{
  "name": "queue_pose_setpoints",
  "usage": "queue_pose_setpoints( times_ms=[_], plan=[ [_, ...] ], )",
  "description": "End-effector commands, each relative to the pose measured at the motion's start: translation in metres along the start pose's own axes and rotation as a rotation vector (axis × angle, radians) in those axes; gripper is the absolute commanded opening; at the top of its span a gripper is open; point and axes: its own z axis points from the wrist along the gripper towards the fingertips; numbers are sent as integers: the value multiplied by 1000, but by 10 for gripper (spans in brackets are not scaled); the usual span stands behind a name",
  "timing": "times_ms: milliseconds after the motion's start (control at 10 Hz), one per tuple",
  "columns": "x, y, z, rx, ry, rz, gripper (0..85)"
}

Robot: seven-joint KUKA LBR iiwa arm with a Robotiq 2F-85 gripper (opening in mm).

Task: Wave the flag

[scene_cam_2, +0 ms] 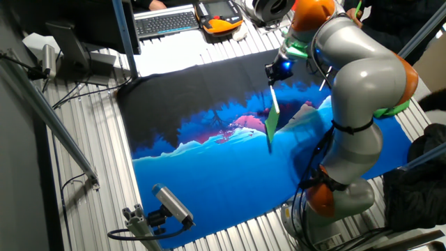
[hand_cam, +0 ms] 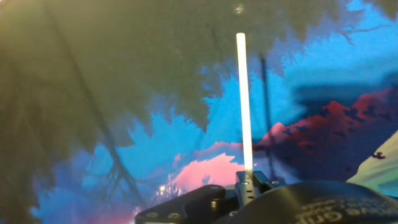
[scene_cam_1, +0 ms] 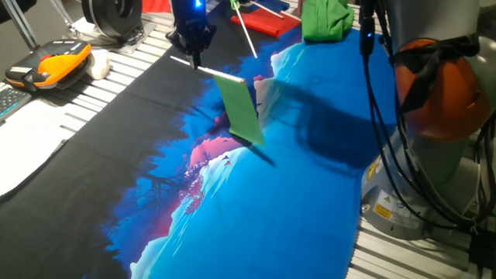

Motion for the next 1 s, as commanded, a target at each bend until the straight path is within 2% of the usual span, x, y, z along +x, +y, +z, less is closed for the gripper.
queue_pose_setpoints(
  times_ms=[0,100,200,400,600,800,900],
  plan=[
    [1,1,1,-211,-182,1104,0],
    [2,1,0,-252,-181,1158,0],
    [3,1,0,-263,-181,1181,0],
    [5,1,1,-254,-177,1140,0],
    [4,0,1,-261,-158,1006,0],
    [4,0,1,-233,-119,786,0],
    [4,0,1,-208,-99,677,0]
  ],
)
